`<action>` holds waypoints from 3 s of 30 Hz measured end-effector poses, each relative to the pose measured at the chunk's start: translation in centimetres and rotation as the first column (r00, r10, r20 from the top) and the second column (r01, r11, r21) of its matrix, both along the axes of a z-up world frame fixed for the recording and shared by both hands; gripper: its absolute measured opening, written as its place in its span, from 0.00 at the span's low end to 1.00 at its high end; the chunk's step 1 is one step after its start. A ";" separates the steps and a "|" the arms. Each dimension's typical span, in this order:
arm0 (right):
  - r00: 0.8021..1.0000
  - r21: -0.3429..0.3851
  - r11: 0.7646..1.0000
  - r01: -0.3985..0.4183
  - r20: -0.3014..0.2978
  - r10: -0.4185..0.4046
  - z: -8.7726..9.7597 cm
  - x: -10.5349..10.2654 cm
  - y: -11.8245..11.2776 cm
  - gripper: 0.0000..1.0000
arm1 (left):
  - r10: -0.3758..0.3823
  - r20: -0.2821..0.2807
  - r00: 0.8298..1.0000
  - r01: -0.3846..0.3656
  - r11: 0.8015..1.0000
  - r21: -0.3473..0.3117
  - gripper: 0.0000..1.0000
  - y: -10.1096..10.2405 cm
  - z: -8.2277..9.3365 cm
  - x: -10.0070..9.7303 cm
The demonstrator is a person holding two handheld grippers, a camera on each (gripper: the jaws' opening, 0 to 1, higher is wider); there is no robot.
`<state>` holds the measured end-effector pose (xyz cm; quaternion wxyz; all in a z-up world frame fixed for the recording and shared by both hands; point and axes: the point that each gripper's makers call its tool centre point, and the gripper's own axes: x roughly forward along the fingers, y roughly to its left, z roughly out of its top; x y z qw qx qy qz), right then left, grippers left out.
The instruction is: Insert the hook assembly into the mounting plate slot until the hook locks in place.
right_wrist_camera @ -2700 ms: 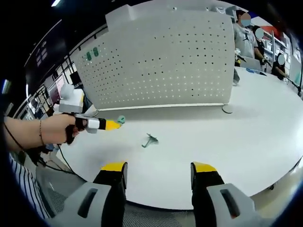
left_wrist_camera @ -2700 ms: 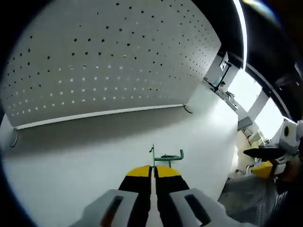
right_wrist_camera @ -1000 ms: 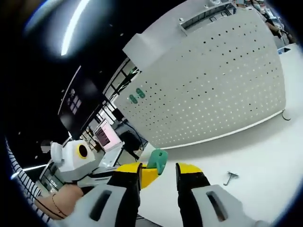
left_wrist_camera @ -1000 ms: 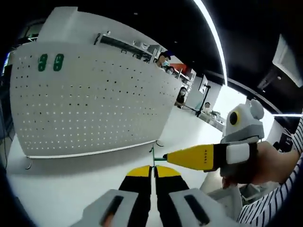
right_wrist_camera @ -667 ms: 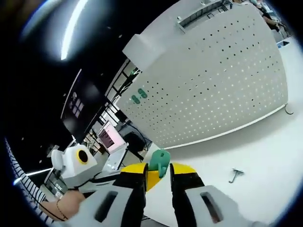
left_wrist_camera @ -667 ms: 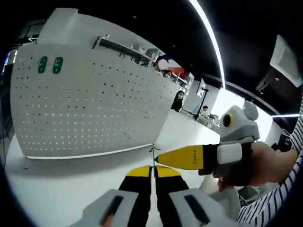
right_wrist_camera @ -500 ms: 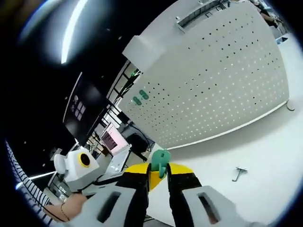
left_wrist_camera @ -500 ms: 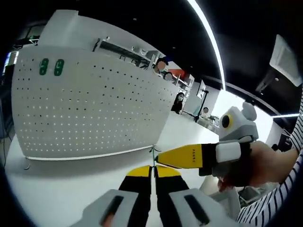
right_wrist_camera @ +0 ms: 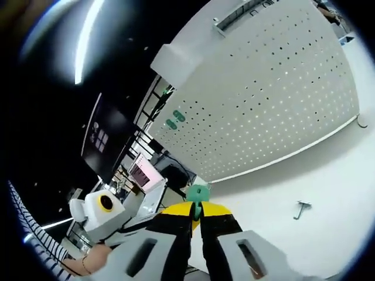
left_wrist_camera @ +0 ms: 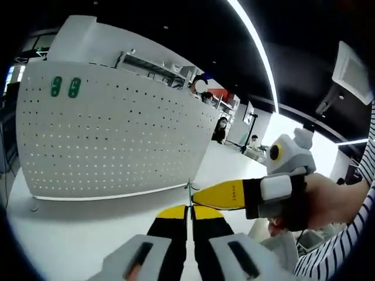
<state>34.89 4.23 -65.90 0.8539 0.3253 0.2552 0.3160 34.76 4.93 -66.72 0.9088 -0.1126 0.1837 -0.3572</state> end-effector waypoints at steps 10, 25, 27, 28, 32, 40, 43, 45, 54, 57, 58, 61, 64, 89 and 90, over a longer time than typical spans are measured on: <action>1.000 0.024 1.000 -0.017 -0.009 0.018 0.2 0.0 0.7 0.00 | 0.002 0.016 1.000 -0.002 1.000 0.010 0.02 0.7 0.2 0.1; 0.996 -0.060 0.997 -0.057 0.071 0.061 1.0 0.0 2.0 0.00 | 0.005 0.016 1.000 -0.005 1.000 0.012 0.13 1.7 0.4 0.3; 0.994 -0.075 0.995 -0.061 0.086 0.068 1.2 0.0 2.1 0.00 | -0.007 0.013 1.000 0.007 1.000 -0.012 0.16 1.7 0.6 0.2; 0.991 -0.101 0.993 -0.058 0.112 0.069 1.4 0.2 2.0 0.00 | -0.006 0.004 1.000 0.006 1.000 -0.026 0.18 1.8 0.7 0.2; 0.983 -0.168 0.984 -0.057 0.162 0.084 1.8 0.3 2.0 0.00 | -0.001 0.007 1.000 0.001 1.000 -0.024 0.31 2.4 1.0 0.3; 0.972 -0.218 0.975 -0.047 0.213 0.095 2.4 0.8 2.1 0.00 | 0.021 -0.009 1.000 -0.022 0.997 -0.078 0.55 3.7 1.4 0.5; 0.967 -0.232 0.972 -0.042 0.234 0.098 2.8 0.9 2.3 0.00 | 0.018 -0.006 1.000 -0.019 0.996 -0.085 0.62 3.8 1.7 0.6; 0.965 -0.235 0.971 -0.041 0.243 0.099 3.0 1.1 2.4 0.00 | 0.017 -0.005 1.000 -0.017 0.995 -0.095 0.65 3.9 1.9 0.6; 0.942 -0.293 0.956 0.006 0.323 0.093 3.7 2.2 2.5 0.00 | 0.065 -0.051 0.997 -0.073 0.981 -0.182 0.77 5.3 2.0 1.0; 0.927 -0.321 0.946 0.032 0.363 0.091 4.0 2.5 2.7 0.00 | 0.086 -0.048 0.995 -0.093 0.978 -0.186 0.79 6.0 2.2 1.1; 0.925 -0.322 0.946 0.040 0.370 0.087 4.0 2.6 2.9 0.00 | 0.090 -0.046 0.995 -0.097 0.978 -0.185 0.80 6.2 2.2 1.2; 0.912 -0.337 0.939 0.072 0.403 0.074 4.3 3.0 3.1 0.00 | 0.103 -0.044 0.994 -0.109 0.977 -0.184 0.82 6.7 2.3 1.3; 0.887 -0.364 0.922 0.132 0.459 0.054 4.9 3.9 3.2 0.00 | 0.124 -0.041 0.991 -0.130 0.976 -0.175 0.84 7.6 2.2 1.4; 0.768 -0.403 0.823 0.399 0.638 -0.060 8.3 11.6 5.8 0.00 | 0.218 -0.045 0.975 -0.219 0.975 -0.026 0.96 11.9 -0.6 1.5; 0.766 -0.404 0.821 0.403 0.640 -0.062 8.3 11.8 5.9 0.00 | 0.220 -0.048 0.974 -0.221 0.975 -0.020 0.97 12.1 -0.7 1.5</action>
